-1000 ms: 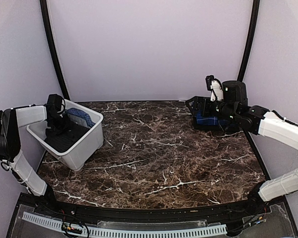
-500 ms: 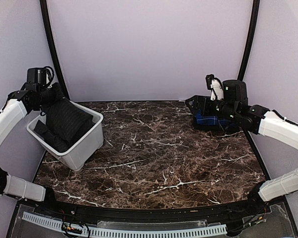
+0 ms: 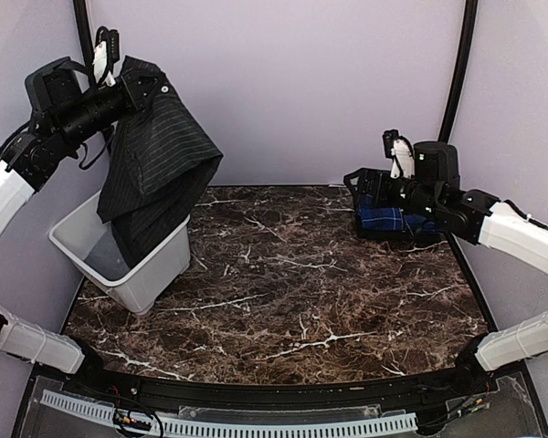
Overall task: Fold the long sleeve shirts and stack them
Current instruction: Pick up the crumpled shirt from the bin, then place the crumpled shirt at the center of the board, then rotate the crumpled shirt at the center of the board.
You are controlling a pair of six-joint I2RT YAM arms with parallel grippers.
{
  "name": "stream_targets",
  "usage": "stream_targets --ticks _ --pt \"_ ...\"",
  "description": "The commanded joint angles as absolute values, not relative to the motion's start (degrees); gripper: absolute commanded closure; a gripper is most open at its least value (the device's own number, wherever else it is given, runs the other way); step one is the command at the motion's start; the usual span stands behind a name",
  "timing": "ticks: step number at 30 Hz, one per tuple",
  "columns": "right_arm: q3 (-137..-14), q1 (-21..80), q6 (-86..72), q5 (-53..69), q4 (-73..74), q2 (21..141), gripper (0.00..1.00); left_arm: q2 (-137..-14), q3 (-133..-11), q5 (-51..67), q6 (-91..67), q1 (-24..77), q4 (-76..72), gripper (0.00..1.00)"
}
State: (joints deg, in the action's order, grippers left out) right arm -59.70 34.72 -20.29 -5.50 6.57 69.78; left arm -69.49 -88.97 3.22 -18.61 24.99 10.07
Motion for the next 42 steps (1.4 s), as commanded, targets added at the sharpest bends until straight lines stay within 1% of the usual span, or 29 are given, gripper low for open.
stream_targets --ticks 1,3,5,9,10,13,14,15,16,18,20,22,25,29,32,38,41,42 --pt "-62.1 34.5 -19.2 -10.4 6.2 67.2 0.01 -75.3 -98.5 10.8 -13.9 35.0 3.5 1.0" --pt "-62.4 34.5 -19.1 -12.8 7.0 66.6 0.01 -80.1 -101.2 12.9 -13.5 40.8 5.0 1.0" --pt "-62.3 34.5 -19.1 -15.1 7.7 65.7 0.01 -84.9 -101.7 16.2 -14.7 43.4 5.7 1.0" --pt "-61.5 34.4 -19.8 -19.8 9.3 64.0 0.01 -96.5 -103.1 27.9 -17.8 48.7 9.6 1.0" --pt "-61.4 34.5 -19.8 -20.5 9.8 63.8 0.01 -101.0 -104.7 31.1 -17.0 50.0 12.6 1.0" --pt "-60.4 34.5 -19.8 -22.3 10.8 63.0 0.01 -111.0 -108.0 34.4 -14.9 55.1 18.9 1.0" --pt "-60.2 34.5 -19.7 -22.4 11.0 62.8 0.01 -112.3 -108.1 35.3 -15.0 55.6 19.9 1.0" --pt "-60.0 34.5 -19.5 -22.4 11.3 62.8 0.02 -113.6 -107.5 35.2 -15.9 56.2 19.8 0.9" --pt "-59.9 34.5 -19.6 -22.4 11.6 62.8 0.01 -113.8 -106.2 34.2 -16.4 56.2 19.0 0.84" --pt "-59.7 34.5 -19.5 -21.8 12.5 62.9 0.01 -113.8 -105.5 30.2 -16.8 56.3 19.3 0.54" --pt "-58.9 34.5 -19.1 -19.9 12.4 63.2 0.01 -113.0 -105.1 25.6 -17.1 55.9 19.6 0.45" --pt "-58.2 34.5 -18.3 -15.9 12.2 63.9 0.01 -111.6 -104.0 20.1 -18.6 55.0 19.5 0.39" --pt "-57.4 34.5 -17.5 -10.6 12.1 65.3 0.01 -108.9 -100.3 10.6 -23.2 52.6 20.6 0.38" --pt "-57.0 36.1 -17.1 -5.7 12.2 68.7 0.01 -107.0 -95.8 4.5 -28.1 47.8 24.4 0.41" --pt "-57.7 39.5 -16.9 -5.3 12.6 73.0 0.01 -107.0 -93.4 1.6 -28.5 45.7 26.7 0.42" --pt "-59.1 42.0 -16.4 -5.6 10.7 82.9 0.02 -108.1 -88.6 -2.0 -30.3 45.3 28.0 0.36" --pt "-62.4 41.9 -14.8 -7.5 9.8 88.9 0.03 -108.3 -86.9 -2.1 -31.3 45.3 27.3 0.3" --pt "-64.2 41.8 -14.0 -7.8 10.1 91.3 0.05 -108.4 -86.6 -2.4 -31.6 45.3 27.1 0.29"
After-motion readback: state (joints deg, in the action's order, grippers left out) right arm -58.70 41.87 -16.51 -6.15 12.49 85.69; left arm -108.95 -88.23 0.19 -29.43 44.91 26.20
